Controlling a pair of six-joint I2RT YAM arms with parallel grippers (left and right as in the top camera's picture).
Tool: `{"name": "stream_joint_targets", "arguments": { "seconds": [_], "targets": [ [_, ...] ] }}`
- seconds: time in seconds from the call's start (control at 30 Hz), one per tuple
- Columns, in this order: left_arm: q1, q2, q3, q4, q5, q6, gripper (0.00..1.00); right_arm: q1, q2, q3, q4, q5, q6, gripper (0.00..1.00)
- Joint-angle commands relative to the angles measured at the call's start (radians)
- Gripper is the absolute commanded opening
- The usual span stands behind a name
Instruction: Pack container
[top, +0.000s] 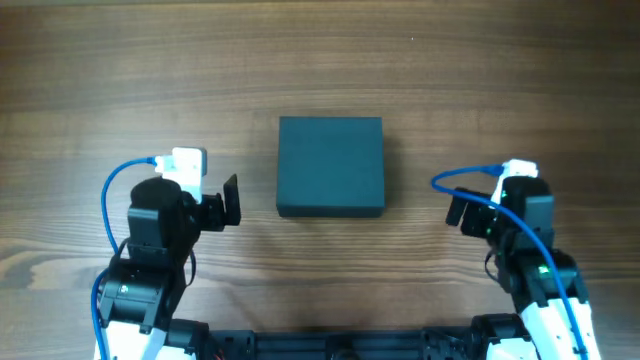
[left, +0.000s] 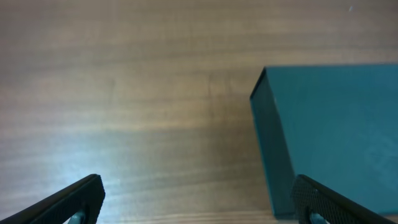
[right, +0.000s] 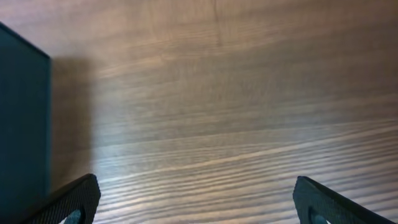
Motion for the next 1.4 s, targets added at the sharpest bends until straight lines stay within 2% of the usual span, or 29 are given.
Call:
{"name": "stream_joint_targets", "arguments": {
  "seconds": [0.0, 0.47, 1.37],
  "targets": [
    [-0.004, -0.015, -0.008, 0.018, -0.01, -0.035, 1.0, 0.009, -0.04, 0.003, 0.044, 0.031, 0.016, 1.0],
    [-0.004, -0.005, -0.008, -0.069, -0.009, -0.035, 1.0, 0.031, -0.433, 0.044, -0.017, 0.027, -0.006, 1.0],
    [-0.004, 0.01, -0.008, -0.07, -0.01, -0.035, 1.0, 0.031, -0.444, 0.043, -0.067, 0.051, -0.022, 1.0]
  ]
}}
